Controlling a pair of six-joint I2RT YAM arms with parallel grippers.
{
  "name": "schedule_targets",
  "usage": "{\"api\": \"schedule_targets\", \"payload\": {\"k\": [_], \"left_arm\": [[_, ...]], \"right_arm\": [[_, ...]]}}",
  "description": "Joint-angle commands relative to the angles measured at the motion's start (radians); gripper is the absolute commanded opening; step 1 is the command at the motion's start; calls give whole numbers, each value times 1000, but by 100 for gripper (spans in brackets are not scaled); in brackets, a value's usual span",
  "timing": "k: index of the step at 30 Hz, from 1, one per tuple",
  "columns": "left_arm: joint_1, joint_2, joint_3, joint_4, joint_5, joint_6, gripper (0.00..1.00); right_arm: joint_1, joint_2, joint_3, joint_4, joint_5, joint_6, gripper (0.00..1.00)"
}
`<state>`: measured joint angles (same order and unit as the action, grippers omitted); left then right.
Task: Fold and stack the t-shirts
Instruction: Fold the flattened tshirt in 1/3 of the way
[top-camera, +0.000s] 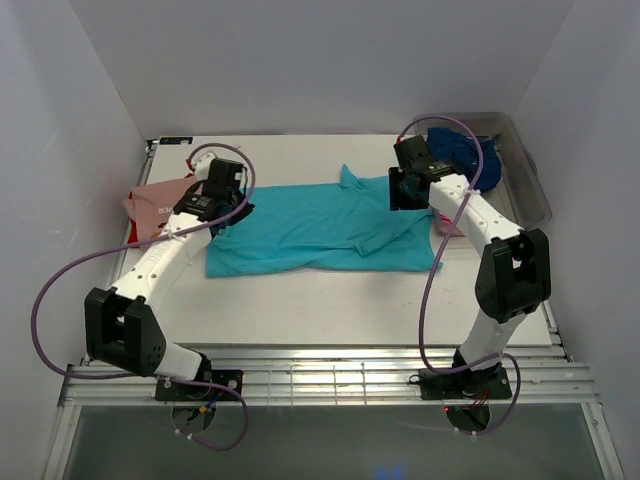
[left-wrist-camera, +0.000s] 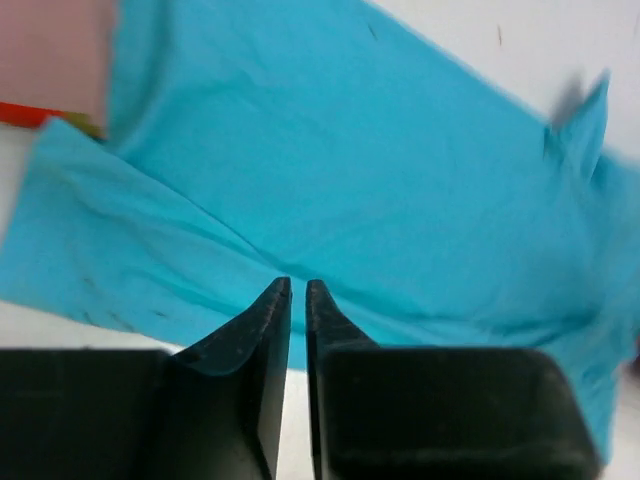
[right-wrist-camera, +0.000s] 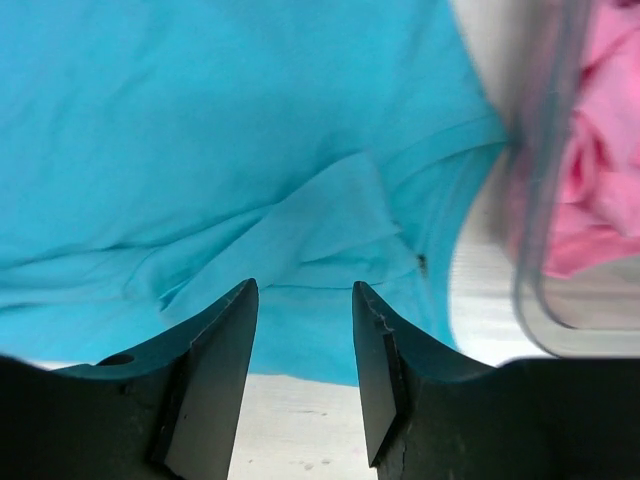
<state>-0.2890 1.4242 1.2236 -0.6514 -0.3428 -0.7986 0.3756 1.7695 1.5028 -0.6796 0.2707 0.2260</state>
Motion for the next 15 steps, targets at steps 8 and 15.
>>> {"api": "schedule_targets", "payload": {"k": [8, 15], "left_arm": [[-328, 261, -35, 64, 87, -31, 32], [-374, 346, -30, 73, 88, -36, 36]], "right_arm": [[97, 7, -96, 77, -320, -33, 50], [146, 54, -70, 60, -300, -30, 50]]}}
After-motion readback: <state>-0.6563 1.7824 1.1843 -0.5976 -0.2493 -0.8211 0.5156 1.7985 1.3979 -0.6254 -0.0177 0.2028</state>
